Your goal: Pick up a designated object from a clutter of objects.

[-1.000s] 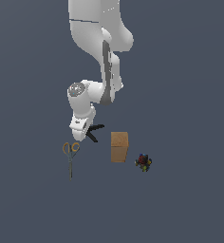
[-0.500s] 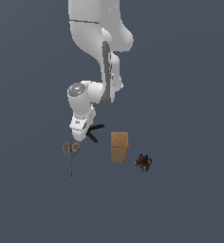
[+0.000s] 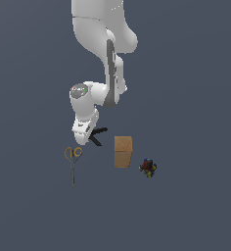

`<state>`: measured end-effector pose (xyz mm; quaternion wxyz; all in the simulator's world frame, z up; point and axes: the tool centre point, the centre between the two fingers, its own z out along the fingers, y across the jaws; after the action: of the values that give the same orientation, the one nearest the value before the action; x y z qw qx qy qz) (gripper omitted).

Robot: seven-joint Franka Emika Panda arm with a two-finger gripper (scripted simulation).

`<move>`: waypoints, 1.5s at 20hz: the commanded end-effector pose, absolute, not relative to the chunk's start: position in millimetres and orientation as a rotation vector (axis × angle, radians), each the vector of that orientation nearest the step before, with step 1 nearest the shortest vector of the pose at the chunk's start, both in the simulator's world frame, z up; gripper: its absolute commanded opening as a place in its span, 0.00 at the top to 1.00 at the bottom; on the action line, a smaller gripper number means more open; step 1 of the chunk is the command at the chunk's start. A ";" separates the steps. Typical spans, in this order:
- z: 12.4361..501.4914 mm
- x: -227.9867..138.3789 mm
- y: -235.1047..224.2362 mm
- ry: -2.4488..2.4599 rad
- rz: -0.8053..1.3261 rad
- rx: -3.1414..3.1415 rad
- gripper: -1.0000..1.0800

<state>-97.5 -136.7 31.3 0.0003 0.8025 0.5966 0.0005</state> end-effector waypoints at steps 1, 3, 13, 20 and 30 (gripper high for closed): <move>40.4 -95.4 -134.2 1.873 0.004 2.519 1.00; 49.6 -94.0 -131.6 1.873 0.004 2.520 1.00; 124.1 -82.6 -110.3 1.872 0.001 2.520 1.00; 190.2 -72.1 -91.9 1.870 -0.002 2.519 1.00; 283.9 -55.3 -64.9 1.872 -0.003 2.519 1.00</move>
<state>-57.8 -69.1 268.9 0.0013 0.8027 0.5964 -0.0011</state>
